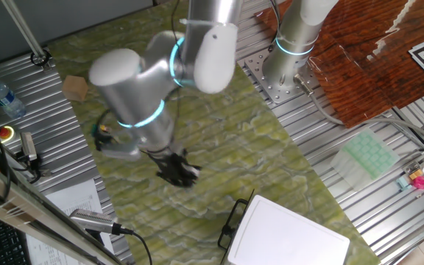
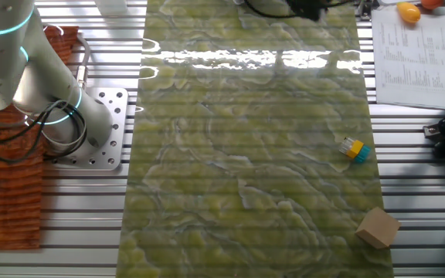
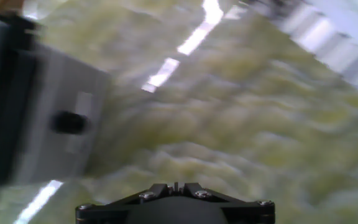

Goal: Put things in the drawer

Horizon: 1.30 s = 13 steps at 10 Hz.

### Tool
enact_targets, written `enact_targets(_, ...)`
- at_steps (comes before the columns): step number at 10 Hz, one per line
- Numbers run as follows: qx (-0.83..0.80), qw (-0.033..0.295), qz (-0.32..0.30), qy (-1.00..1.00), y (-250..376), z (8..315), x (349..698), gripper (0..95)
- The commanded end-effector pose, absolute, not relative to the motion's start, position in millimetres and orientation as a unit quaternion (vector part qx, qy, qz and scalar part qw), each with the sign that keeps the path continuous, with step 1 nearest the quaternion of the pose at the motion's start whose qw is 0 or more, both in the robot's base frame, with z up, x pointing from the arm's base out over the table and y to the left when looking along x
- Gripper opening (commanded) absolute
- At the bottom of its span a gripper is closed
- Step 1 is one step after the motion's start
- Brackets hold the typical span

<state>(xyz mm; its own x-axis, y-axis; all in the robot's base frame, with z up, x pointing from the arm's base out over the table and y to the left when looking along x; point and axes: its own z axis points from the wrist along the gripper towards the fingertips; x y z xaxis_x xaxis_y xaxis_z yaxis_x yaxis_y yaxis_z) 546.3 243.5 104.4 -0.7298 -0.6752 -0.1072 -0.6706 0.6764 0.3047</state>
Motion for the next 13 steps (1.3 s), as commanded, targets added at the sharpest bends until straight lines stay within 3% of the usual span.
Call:
enact_targets(1, 0.305, 0.013, -0.069, -0.950, 198, 95, 564, 0.0)
enact_targets(9, 0.218, 0.023, -0.017, -0.976, 150, 87, 552, 0.0)
enact_targets(13, 0.171, 0.028, -0.028, -0.985, 153, 88, 554, 0.0)
